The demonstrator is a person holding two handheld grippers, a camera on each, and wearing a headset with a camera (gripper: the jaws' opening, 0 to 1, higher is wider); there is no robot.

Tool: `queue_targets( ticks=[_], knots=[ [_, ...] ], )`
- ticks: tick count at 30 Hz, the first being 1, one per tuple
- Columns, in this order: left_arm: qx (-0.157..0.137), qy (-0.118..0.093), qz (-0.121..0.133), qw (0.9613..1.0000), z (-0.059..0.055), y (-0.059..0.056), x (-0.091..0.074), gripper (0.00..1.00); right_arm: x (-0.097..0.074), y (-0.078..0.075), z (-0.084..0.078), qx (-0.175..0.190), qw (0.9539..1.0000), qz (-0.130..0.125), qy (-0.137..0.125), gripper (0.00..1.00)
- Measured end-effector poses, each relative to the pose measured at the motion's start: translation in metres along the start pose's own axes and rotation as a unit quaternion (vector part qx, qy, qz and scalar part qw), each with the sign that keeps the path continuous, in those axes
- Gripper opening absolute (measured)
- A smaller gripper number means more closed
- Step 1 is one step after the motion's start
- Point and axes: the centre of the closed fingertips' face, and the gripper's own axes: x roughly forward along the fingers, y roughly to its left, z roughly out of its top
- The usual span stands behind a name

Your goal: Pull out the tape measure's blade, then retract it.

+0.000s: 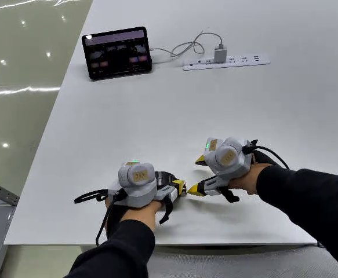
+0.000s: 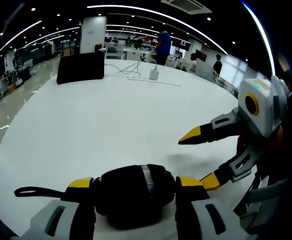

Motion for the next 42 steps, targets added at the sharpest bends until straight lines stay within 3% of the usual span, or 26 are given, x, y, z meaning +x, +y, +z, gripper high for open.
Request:
queue_targets(
  ticks=[8, 11, 16, 23, 26, 28, 30, 31, 32, 33, 36, 37, 39, 42],
  knots=[
    [0.006, -0.001, -0.006, 1.0, 0.0, 0.0, 0.0, 0.61, -0.022, -0.013, -0.01, 0.041, 0.9985, -0.034, -0.013, 0.72],
    [0.026, 0.008, -0.007, 0.9996, -0.003, -0.001, 0.001, 0.62, -0.031, -0.015, -0.018, 0.049, 0.9978, -0.043, -0.011, 0.78],
    [0.037, 0.014, -0.003, 0.9992, -0.004, -0.002, 0.001, 0.62, -0.044, -0.023, -0.028, 0.104, 0.9919, -0.068, -0.023, 0.99],
    [0.041, 0.014, -0.009, 0.999, -0.002, -0.001, 0.001, 0.63, -0.06, -0.025, -0.041, 0.117, 0.9889, -0.085, -0.037, 1.0],
    [0.045, 0.006, -0.016, 0.9988, 0.006, -0.003, -0.003, 0.66, -0.067, -0.025, -0.045, 0.118, 0.988, -0.09, -0.042, 1.0],
    [0.059, -0.002, -0.041, 0.9974, 0.01, -0.008, -0.003, 0.71, -0.072, -0.025, -0.047, 0.119, 0.9872, -0.096, -0.044, 1.0],
    [0.063, 0.006, -0.096, 0.9934, 0.006, -0.021, -0.004, 0.73, -0.077, -0.026, -0.049, 0.124, 0.9861, -0.099, -0.049, 1.0],
    [0.071, 0.0, -0.101, 0.9924, 0.008, -0.02, -0.006, 0.79, -0.08, -0.026, -0.049, 0.125, 0.9858, -0.1, -0.051, 1.0],
    [0.082, -0.002, -0.124, 0.9888, 0.007, -0.024, -0.009, 0.8, -0.083, -0.026, -0.05, 0.126, 0.9854, -0.101, -0.053, 1.0],
    [0.09, 0.009, -0.133, 0.987, 0.003, -0.023, -0.012, 0.81, -0.086, -0.025, -0.05, 0.125, 0.9854, -0.102, -0.054, 1.0],
    [0.084, 0.012, -0.156, 0.9842, 0.004, -0.018, -0.015, 0.95, -0.095, -0.027, -0.054, 0.126, 0.9841, -0.11, -0.059, 1.0],
    [0.086, 0.009, -0.152, 0.9847, 0.008, -0.011, -0.017, 1.0, -0.098, -0.028, -0.057, 0.13, 0.9833, -0.113, -0.06, 1.0],
    [0.091, 0.011, -0.157, 0.9834, 0.011, -0.004, -0.02, 1.0, -0.104, -0.029, -0.061, 0.133, 0.9819, -0.119, -0.062, 1.0],
    [0.103, -0.001, -0.144, 0.9841, 0.018, 0.024, -0.022, 1.0, -0.117, -0.031, -0.067, 0.141, 0.9791, -0.131, -0.067, 1.0]
  ],
)
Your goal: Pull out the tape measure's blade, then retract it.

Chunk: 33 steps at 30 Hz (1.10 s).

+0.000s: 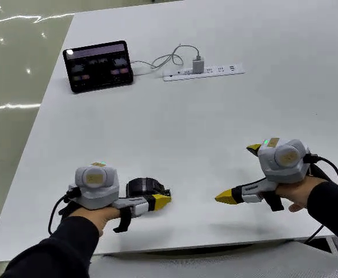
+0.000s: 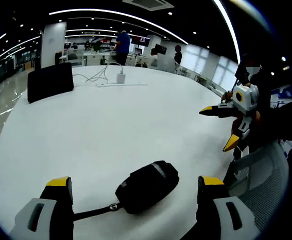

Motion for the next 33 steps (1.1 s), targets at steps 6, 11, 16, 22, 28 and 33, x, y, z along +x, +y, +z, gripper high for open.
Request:
queue_targets(
  ticks=[6, 11, 16, 22, 28, 33],
  knots=[
    [0.066, -0.013, 0.012, 0.9977, 0.005, 0.03, -0.022, 1.0, -0.021, -0.005, -0.008, 0.007, 0.9999, -0.011, -0.007, 1.0],
    [0.07, -0.022, 0.022, 0.9971, 0.003, 0.049, -0.041, 1.0, -0.039, -0.004, -0.012, 0.002, 0.9998, -0.019, -0.011, 1.0],
    [0.078, -0.024, 0.022, 0.9965, -0.004, 0.061, -0.056, 1.0, -0.054, -0.005, -0.026, -0.015, 0.9997, -0.016, -0.015, 1.0],
    [0.076, -0.011, 0.017, 0.9969, -0.014, 0.064, -0.069, 1.0, -0.071, -0.004, -0.049, -0.011, 0.9998, -0.015, -0.01, 1.0],
    [0.08, -0.009, 0.003, 0.9968, -0.011, 0.052, -0.073, 1.0, -0.087, -0.01, -0.057, 0.005, 0.9995, -0.031, -0.005, 1.0],
    [0.075, -0.002, -0.018, 0.997, -0.017, 0.04, -0.074, 0.99, -0.097, -0.008, -0.059, 0.01, 0.9995, -0.031, -0.005, 1.0]
  ],
)
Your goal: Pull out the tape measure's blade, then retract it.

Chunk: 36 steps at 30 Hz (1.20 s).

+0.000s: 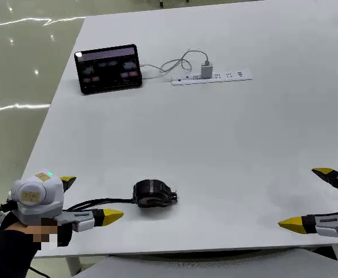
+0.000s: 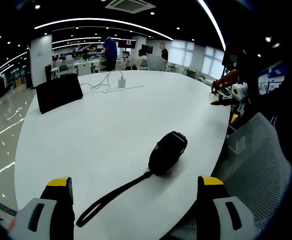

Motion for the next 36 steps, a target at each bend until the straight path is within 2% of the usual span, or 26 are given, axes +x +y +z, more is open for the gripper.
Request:
queue_targets(
  ticks=[3, 7, 10, 12, 15, 21, 23, 28, 36],
  knots=[
    [-0.004, -0.007, -0.001, 1.0, 0.001, -0.001, -0.001, 1.0, -0.005, -0.001, -0.007, -0.004, 0.9999, 0.002, 0.009, 1.0],
    [-0.004, -0.005, -0.011, 0.9999, -0.001, -0.004, -0.003, 1.0, -0.013, -0.007, -0.01, -0.005, 0.9999, -0.002, 0.011, 1.0],
    [-0.004, -0.016, -0.006, 0.9999, 0.004, -0.002, -0.007, 0.99, -0.016, -0.01, -0.011, -0.009, 0.9999, -0.003, 0.014, 1.0],
    [-0.008, -0.014, -0.012, 0.9998, 0.004, -0.003, -0.006, 0.99, -0.02, -0.013, -0.008, -0.008, 0.9999, -0.005, 0.006, 1.0],
    [-0.005, -0.003, -0.021, 0.9998, 0.002, -0.006, -0.005, 0.98, -0.019, -0.015, -0.01, -0.01, 0.9999, -0.007, 0.009, 1.0],
    [-0.003, -0.003, -0.018, 0.9998, 0.003, -0.004, -0.005, 0.98, -0.018, -0.01, -0.012, -0.007, 0.9999, -0.001, 0.011, 1.0],
    [-0.006, -0.004, -0.026, 0.9996, 0.003, -0.008, -0.005, 0.99, -0.018, -0.01, -0.014, -0.006, 0.9999, 0.0, 0.01, 1.0],
    [-0.001, 0.0, -0.016, 0.9999, -0.001, -0.004, -0.006, 1.0, -0.022, -0.011, -0.016, 0.0, 0.9999, -0.004, 0.011, 1.0],
    [0.0, 0.005, -0.019, 0.9998, -0.003, -0.004, -0.006, 1.0, -0.029, -0.016, -0.021, 0.003, 0.9999, -0.008, 0.015, 1.0]
  ],
)
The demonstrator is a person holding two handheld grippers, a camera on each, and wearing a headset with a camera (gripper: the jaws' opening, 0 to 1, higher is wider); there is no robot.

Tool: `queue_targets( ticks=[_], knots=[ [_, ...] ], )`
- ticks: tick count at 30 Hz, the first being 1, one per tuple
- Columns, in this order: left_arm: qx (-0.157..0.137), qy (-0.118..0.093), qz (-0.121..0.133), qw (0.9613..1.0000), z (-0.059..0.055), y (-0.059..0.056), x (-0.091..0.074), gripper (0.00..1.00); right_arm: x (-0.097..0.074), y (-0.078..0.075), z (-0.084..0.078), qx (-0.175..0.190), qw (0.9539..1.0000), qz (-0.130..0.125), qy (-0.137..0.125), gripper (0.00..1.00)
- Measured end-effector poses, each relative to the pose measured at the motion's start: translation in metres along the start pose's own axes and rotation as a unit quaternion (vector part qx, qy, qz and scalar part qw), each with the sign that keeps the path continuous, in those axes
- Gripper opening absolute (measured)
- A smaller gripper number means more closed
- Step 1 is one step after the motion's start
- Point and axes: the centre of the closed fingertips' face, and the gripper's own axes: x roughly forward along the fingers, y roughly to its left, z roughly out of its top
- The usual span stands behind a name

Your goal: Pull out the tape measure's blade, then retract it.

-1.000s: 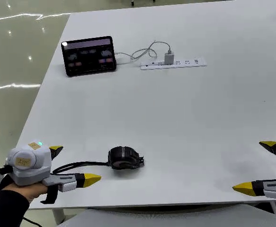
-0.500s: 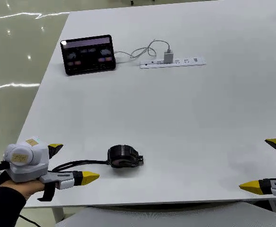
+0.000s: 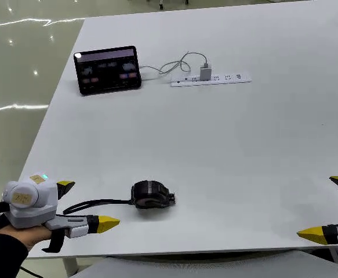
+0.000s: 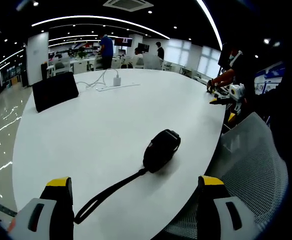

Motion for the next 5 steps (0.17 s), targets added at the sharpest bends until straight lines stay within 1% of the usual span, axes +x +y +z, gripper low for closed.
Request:
queue_targets(
  ticks=[5],
  knots=[
    [0.002, 0.006, -0.006, 1.0, -0.0015, -0.003, 0.0015, 1.0, -0.0017, -0.001, 0.0016, 0.0, 1.0, -0.002, -0.001, 1.0]
  ],
)
